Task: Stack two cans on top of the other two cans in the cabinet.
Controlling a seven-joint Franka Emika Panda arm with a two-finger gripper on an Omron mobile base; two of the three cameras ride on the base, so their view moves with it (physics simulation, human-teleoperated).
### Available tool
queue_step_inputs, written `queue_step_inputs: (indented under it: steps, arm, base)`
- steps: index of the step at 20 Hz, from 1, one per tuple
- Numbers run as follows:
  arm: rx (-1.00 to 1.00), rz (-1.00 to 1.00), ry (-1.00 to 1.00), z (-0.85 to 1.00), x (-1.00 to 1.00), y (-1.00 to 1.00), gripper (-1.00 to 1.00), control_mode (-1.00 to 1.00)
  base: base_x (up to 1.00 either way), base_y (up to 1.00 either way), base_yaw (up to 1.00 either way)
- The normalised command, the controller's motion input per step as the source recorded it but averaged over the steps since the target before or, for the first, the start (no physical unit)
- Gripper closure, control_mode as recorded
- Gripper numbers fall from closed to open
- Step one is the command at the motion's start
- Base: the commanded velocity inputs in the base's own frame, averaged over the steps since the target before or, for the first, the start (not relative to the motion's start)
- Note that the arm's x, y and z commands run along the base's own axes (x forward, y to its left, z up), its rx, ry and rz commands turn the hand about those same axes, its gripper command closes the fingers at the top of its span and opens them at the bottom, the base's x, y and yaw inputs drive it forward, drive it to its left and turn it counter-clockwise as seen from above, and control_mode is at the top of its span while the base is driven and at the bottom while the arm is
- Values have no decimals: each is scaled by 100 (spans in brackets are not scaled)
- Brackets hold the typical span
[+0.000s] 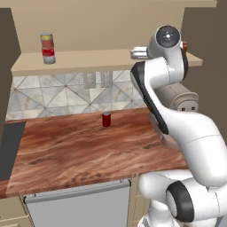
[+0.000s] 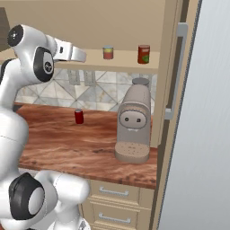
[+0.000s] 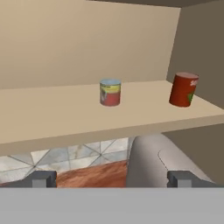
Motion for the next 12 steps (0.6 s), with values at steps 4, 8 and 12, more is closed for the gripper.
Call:
queue_step_inputs:
  steps: [4, 8, 12]
  arm:
    - [1, -1, 0, -1, 4, -57, -100, -100]
    - [0, -10, 4, 0, 2, -61, -100, -100]
    - [2, -10, 1, 0, 4, -59, -100, -100]
  base:
    - [0, 0, 0]
    - [0, 0, 0]
    - [0, 0, 0]
